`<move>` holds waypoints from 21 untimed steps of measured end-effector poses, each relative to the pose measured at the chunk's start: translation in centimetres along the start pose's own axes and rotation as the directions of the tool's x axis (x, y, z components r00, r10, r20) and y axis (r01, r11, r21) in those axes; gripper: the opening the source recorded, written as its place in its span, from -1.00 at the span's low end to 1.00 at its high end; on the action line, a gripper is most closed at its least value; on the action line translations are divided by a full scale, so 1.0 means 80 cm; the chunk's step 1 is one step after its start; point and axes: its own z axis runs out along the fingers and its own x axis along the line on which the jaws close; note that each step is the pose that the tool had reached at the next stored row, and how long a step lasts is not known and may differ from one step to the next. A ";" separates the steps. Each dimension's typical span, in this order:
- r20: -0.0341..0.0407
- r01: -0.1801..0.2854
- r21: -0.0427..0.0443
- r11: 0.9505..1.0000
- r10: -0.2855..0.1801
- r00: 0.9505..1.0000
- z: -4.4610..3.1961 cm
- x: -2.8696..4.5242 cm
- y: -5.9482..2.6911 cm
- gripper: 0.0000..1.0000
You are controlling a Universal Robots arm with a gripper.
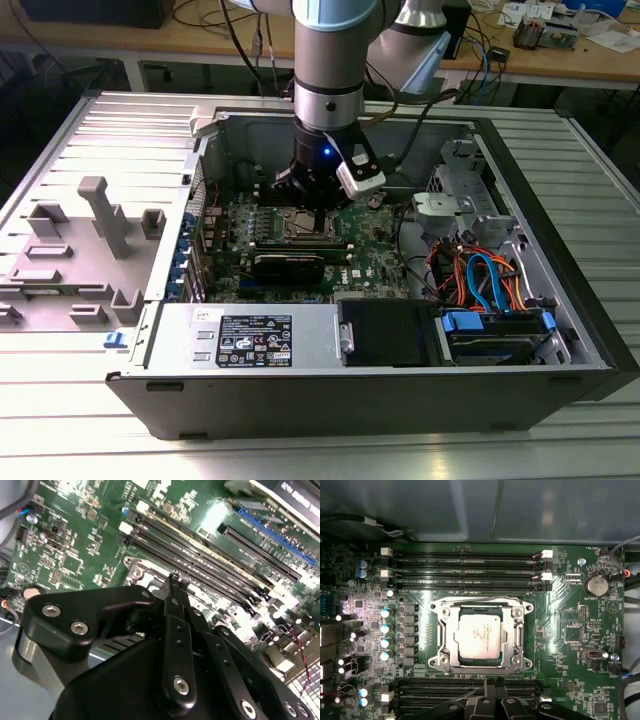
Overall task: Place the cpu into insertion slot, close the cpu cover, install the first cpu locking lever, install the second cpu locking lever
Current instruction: 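Install the second cpu locking lever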
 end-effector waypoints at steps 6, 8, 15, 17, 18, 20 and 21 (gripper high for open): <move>-0.001 0.011 -0.007 1.000 -0.011 1.000 0.0000 0.0128 -0.004 -0.79; -0.001 0.011 -0.007 1.000 -0.011 1.000 0.0000 0.0129 -0.004 -0.79; -0.001 0.012 -0.007 1.000 -0.012 1.000 0.0000 0.0129 -0.004 -0.79; -0.001 0.012 -0.007 1.000 -0.012 1.000 0.0000 0.0129 -0.004 -0.79; -0.001 0.012 -0.007 1.000 -0.012 1.000 0.0000 0.0129 -0.004 -0.79; -0.001 0.012 -0.007 1.000 -0.012 1.000 0.0000 0.0129 -0.004 -0.79; -0.004 0.012 -0.007 1.000 -0.012 1.000 -0.0001 0.0129 -0.004 -0.79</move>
